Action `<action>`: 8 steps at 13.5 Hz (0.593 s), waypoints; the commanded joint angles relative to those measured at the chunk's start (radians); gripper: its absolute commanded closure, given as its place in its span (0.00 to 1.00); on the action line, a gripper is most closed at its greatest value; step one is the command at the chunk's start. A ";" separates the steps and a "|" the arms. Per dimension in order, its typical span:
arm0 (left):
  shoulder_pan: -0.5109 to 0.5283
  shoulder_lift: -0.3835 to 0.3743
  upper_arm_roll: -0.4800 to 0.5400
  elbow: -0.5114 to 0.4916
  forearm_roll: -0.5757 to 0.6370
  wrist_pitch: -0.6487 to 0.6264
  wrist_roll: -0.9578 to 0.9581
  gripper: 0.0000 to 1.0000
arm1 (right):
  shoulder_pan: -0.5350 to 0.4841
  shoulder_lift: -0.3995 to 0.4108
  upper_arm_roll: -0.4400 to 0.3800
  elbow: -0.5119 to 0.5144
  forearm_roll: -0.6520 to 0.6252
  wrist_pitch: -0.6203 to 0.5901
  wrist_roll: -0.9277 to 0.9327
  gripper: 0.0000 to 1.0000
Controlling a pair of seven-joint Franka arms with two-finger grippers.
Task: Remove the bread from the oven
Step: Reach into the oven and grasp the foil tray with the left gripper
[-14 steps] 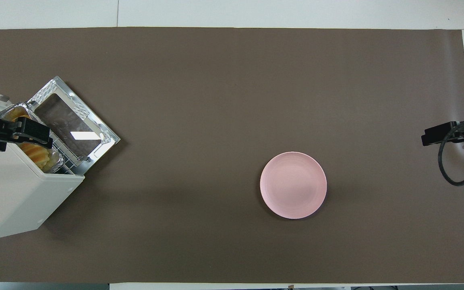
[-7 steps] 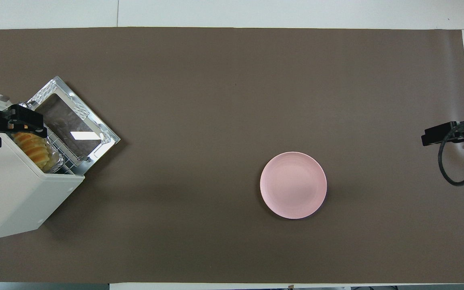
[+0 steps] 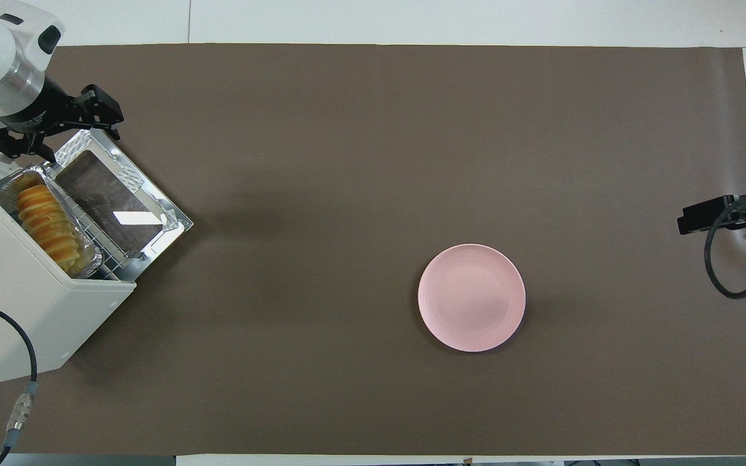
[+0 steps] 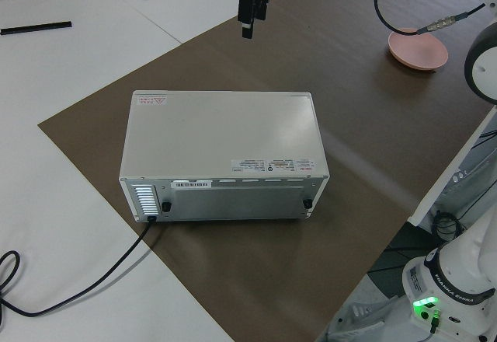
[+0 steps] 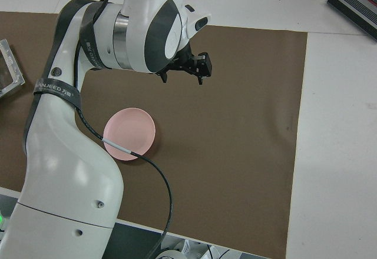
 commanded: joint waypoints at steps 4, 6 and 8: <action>-0.002 -0.081 0.040 -0.303 0.098 0.190 -0.076 0.00 | -0.007 -0.026 0.006 -0.025 0.013 -0.024 0.013 0.00; -0.002 -0.101 0.040 -0.361 0.099 0.224 -0.077 0.00 | -0.007 -0.026 0.006 -0.025 0.013 -0.026 0.013 0.00; 0.001 -0.112 0.040 -0.386 0.101 0.224 -0.077 0.00 | -0.007 -0.026 0.006 -0.025 0.013 -0.027 0.013 0.00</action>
